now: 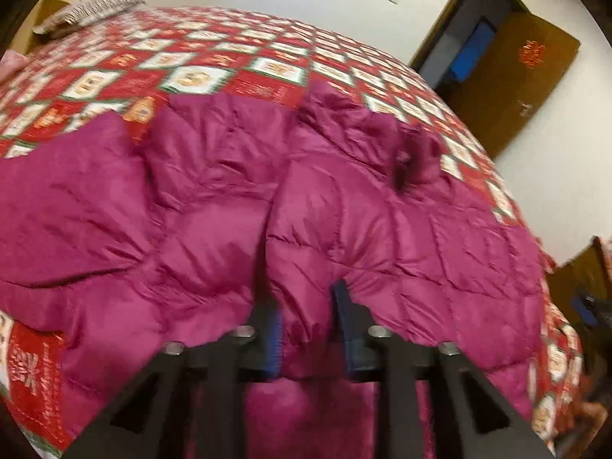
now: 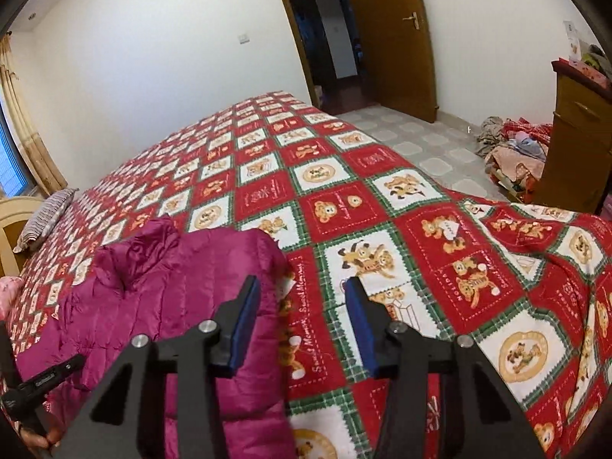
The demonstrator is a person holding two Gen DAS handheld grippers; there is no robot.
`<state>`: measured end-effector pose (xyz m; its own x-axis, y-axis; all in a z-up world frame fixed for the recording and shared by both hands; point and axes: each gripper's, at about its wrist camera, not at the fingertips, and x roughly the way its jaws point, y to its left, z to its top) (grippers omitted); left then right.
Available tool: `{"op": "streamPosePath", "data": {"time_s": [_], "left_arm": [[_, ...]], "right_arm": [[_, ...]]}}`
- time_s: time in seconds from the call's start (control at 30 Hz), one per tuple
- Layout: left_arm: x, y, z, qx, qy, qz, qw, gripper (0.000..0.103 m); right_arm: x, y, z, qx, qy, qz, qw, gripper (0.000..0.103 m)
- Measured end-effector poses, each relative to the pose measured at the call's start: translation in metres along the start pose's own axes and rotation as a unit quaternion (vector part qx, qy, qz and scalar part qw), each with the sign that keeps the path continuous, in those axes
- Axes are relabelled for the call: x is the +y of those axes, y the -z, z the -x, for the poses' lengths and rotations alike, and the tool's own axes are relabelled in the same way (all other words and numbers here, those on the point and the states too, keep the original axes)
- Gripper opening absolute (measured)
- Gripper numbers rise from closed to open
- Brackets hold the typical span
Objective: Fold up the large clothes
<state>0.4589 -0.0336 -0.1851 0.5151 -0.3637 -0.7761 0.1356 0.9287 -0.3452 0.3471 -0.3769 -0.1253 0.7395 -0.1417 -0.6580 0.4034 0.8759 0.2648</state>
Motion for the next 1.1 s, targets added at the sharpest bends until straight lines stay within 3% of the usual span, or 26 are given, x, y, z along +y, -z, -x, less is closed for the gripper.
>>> {"op": "streamPosePath", "data": {"time_s": [0.1,0.23,0.33,0.4,0.53,0.6,0.8,0.83,0.93,1.0,1.1], "left_arm": [[-0.001,0.005,0.019,-0.031,-0.012,-0.022,0.9992,0.013],[0.012,0.017,0.038,-0.057,-0.045,-0.031,0.9969,0.013],[0.018,0.019,0.03,-0.057,-0.076,-0.044,0.9945,0.013],[0.018,0.022,0.02,-0.055,-0.101,-0.057,0.9917,0.017],[0.017,0.026,0.007,-0.058,-0.129,-0.074,0.9871,0.033],[0.018,0.027,0.008,-0.061,-0.136,-0.075,0.986,0.042],[0.034,0.019,0.039,-0.052,-0.102,-0.028,0.9931,0.047],[0.039,0.018,0.049,-0.056,-0.105,-0.022,0.9926,0.052],[0.069,0.014,0.092,-0.102,-0.14,-0.003,0.9849,0.073],[0.102,0.012,0.119,-0.133,-0.169,0.024,0.9763,0.078],[0.163,0.009,0.147,-0.149,-0.215,0.082,0.9617,0.079]], "right_arm": [[0.007,-0.005,-0.01,0.004,-0.019,-0.002,1.0,0.05],[0.03,-0.002,-0.029,0.015,-0.041,0.01,0.999,0.05],[0.048,0.005,-0.046,0.029,-0.051,0.025,0.998,0.05],[0.062,0.012,-0.059,0.037,-0.048,0.042,0.997,0.05],[0.069,0.036,-0.098,0.082,-0.003,0.074,0.994,0.051],[0.067,0.04,-0.1,0.073,0.0,0.075,0.994,0.051],[0.074,0.041,-0.098,0.073,0.026,0.107,0.991,0.059],[0.075,0.039,-0.095,0.074,0.03,0.111,0.991,0.058],[0.083,0.03,-0.055,0.006,0.035,0.114,0.993,0.059],[0.103,0.032,-0.022,-0.028,0.002,0.131,0.991,0.059],[0.142,0.048,0.001,-0.019,-0.068,0.165,0.984,0.059]]}}
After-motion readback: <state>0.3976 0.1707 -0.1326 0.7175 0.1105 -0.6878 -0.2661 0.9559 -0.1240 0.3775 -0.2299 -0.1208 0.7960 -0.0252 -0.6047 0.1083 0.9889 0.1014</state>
